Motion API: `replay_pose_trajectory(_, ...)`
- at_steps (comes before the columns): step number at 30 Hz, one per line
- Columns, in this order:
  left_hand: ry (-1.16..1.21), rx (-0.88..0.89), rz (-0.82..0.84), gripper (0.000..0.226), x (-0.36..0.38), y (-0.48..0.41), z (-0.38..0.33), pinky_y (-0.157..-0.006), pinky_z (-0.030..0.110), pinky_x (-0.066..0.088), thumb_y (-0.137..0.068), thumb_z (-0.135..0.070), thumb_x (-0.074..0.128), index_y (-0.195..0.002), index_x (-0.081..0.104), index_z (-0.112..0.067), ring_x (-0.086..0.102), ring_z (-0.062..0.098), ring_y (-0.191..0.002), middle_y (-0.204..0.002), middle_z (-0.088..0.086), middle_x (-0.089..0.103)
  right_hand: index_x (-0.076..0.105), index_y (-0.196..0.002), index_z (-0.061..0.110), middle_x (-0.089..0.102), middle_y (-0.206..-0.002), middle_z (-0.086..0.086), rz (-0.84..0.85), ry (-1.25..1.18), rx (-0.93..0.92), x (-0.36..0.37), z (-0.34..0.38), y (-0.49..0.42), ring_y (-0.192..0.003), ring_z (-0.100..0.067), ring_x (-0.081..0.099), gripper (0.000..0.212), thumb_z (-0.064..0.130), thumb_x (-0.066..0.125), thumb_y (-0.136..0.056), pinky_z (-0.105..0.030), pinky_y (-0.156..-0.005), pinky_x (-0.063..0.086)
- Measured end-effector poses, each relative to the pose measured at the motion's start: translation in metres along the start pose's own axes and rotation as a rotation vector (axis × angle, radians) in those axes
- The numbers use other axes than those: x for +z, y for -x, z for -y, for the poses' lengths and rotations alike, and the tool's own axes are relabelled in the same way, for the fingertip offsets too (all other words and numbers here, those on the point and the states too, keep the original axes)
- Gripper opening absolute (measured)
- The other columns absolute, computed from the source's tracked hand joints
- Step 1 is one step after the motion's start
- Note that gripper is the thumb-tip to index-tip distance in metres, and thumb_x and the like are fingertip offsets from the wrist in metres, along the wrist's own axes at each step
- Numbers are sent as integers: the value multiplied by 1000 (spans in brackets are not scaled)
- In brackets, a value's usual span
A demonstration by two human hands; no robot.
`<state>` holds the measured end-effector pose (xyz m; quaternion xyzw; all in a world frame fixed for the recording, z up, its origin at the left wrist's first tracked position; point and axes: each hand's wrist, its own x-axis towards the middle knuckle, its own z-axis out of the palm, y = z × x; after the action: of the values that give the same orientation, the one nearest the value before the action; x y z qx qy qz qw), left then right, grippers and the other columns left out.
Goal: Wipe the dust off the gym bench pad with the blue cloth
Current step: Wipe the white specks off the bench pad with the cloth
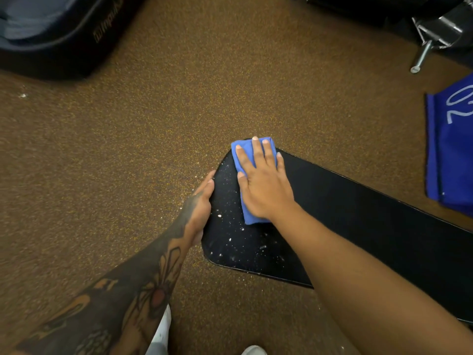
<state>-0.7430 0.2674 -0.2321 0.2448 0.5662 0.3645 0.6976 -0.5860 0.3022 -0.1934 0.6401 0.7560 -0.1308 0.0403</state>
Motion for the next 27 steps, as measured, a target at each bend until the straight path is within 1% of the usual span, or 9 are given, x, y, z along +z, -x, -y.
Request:
replay_pose_trajectory(3, 29, -14, 20, 40, 2, -2, 2, -79, 13, 53, -107, -27, 35, -146, 45, -29, 65, -8, -102, -131, -15, 61, 10, -158, 29, -8, -166, -8, -13, -8, 65, -3, 4, -28, -152, -28, -14, 56, 37, 24, -105, -52, -122, -2)
replay_pose_trajectory(4, 22, -12, 14, 40, 2, -3, 2, -80, 14, 54, -107, -28, 35, -146, 45, -29, 65, -8, -101, -130, -16, 61, 11, -158, 28, -6, -166, -10, -18, -12, 92, -3, 6, -34, -152, -30, -13, 55, 37, 25, -105, -52, -121, -2)
replay_pose_trajectory(5, 18, -17, 11, 41, 1, -2, 1, -88, 19, 54, -107, -30, 35, -147, 45, -29, 65, -5, -106, -134, -14, 61, 13, -157, 29, -5, -166, -11, -24, -14, 111, -2, 8, -38, -152, -31, -12, 55, 37, 25, -104, -53, -121, -3)
replay_pose_trajectory(8, 38, -36, 34, 42, -1, -3, 3, -112, 42, 43, -105, -36, 36, -146, 45, -34, 59, 11, -125, -144, -7, 57, 13, -157, 29, -5, -166, -11, -41, -25, 117, -1, 14, -31, -152, -31, -12, 56, 37, 26, -104, -53, -121, -3)
replay_pose_trajectory(12, 50, -42, 33, 44, -2, -3, 2, -118, 44, 34, -100, -42, 42, -143, 49, -35, 53, 11, -132, -147, -8, 54, 9, -158, 29, -7, -166, -10, -54, -20, 17, 7, 33, 15, -152, -28, -12, 59, 37, 30, -103, -52, -121, -2)
replay_pose_trajectory(16, 84, -73, 25, 39, 0, 1, -2, -115, 44, 38, -103, -43, 40, -136, 57, -33, 58, 15, -128, -140, -3, 61, 12, -157, 31, -7, -166, -6, 1, -12, -5, 6, 27, 15, -152, -26, -13, 57, 38, 28, -103, -52, -121, -2)
replay_pose_trajectory(19, 147, -118, 14, 40, 3, 7, -8, -110, 46, 45, -104, -40, 42, -136, 59, -25, 65, 22, -119, -129, 5, 68, 18, -157, 29, -4, -166, -10, -3, -9, 78, -3, 28, -29, -152, -29, -11, 55, 37, 27, -103, -53, -121, -3)
replay_pose_trajectory(22, 186, -139, 38, 39, 4, 8, -8, -103, 44, 51, -105, -39, 39, -136, 59, -26, 67, 24, -115, -124, 7, 71, 25, -155, 29, 2, -166, -12, 14, 18, 136, -4, 33, -52, -152, -32, -10, 52, 38, 24, -104, -54, -120, -4)
replay_pose_trajectory(27, 288, -149, 66, 37, 6, 13, -14, -97, 34, 53, -105, -35, 38, -117, 69, -22, 70, 19, -106, -115, 6, 75, 26, -154, 29, 2, -166, -10, -57, 2, -29, 7, 43, -4, -152, -30, -8, 53, 36, 30, -102, -53, -120, -1)
